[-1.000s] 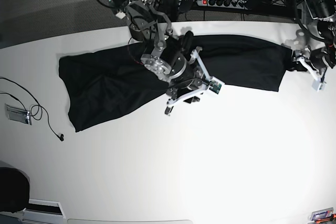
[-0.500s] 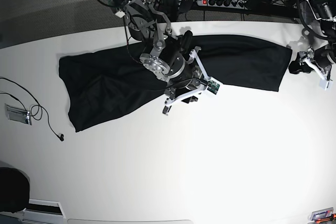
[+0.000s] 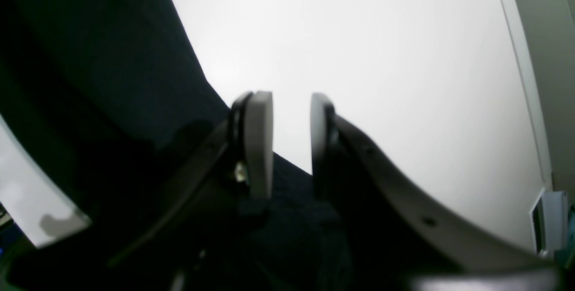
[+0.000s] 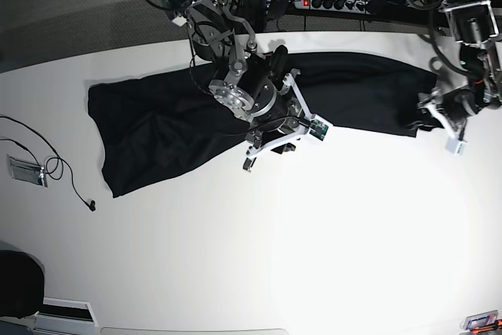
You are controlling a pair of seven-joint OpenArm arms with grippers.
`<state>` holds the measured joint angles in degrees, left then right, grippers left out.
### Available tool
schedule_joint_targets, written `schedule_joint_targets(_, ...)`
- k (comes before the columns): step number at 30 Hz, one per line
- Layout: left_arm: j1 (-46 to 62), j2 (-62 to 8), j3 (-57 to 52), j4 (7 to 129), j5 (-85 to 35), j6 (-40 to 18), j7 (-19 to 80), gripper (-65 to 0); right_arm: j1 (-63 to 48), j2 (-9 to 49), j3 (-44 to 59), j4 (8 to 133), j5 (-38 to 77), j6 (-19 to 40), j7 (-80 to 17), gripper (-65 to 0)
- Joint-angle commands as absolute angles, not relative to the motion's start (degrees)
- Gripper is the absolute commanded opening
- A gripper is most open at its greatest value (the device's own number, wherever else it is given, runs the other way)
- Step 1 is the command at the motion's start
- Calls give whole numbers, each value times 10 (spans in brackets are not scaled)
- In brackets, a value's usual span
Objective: Fold the T-shirt properly
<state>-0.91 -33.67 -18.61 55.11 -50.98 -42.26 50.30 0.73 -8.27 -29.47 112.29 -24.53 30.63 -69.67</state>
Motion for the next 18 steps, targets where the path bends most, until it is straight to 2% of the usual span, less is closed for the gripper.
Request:
schedule_joint_targets(1, 0, -333, -176, 543, -441, -400, 570, -250, 16, -90, -293, 1133, -247, 305, -688, -511)
schedule_joint_targets(6, 3, -331, -177, 543, -443, -400, 598, -270, 16, -90, -292, 1133, -247, 305, -687, -511)
schedule_joint_targets(14, 24, -304, -176, 544, -441, -400, 614, -596, 18, -90, -292, 1133, -247, 305, -687, -511)
schedule_joint_targets(16, 26, -302, -176, 544, -440, -400, 606, -648, 18, -90, -292, 1133, -247, 305, -687, -511)
schedule_joint_targets(18, 25, -302, -179, 544, -440, -400, 604, -650, 18, -90, -293, 1133, -247, 305, -687, -511)
